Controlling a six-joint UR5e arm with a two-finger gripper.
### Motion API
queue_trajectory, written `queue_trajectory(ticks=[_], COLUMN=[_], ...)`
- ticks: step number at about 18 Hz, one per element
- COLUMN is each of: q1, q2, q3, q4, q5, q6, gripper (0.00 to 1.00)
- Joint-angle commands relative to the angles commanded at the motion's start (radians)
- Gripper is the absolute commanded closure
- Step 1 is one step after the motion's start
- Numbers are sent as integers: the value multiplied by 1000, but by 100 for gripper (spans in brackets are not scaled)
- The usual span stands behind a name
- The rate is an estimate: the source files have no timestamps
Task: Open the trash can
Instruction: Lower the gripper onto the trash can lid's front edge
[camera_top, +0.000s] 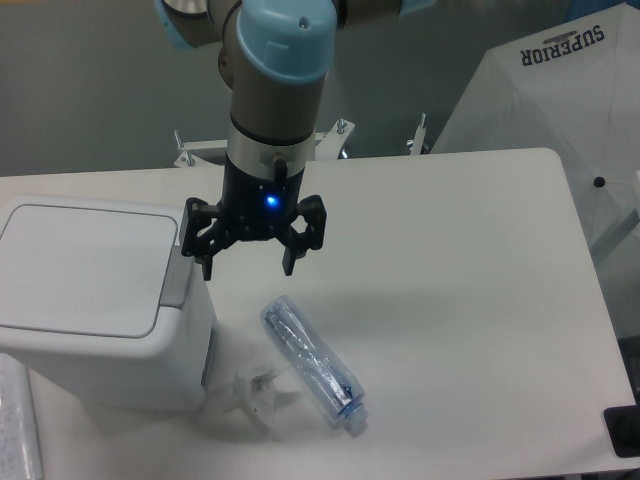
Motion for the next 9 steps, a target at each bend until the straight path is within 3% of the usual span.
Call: queue_trajectory(ticks=[9], q1=[-14], q2=[2], q3=[-6], q4=[2], q5=[-2], q6=[-3], gripper=[0])
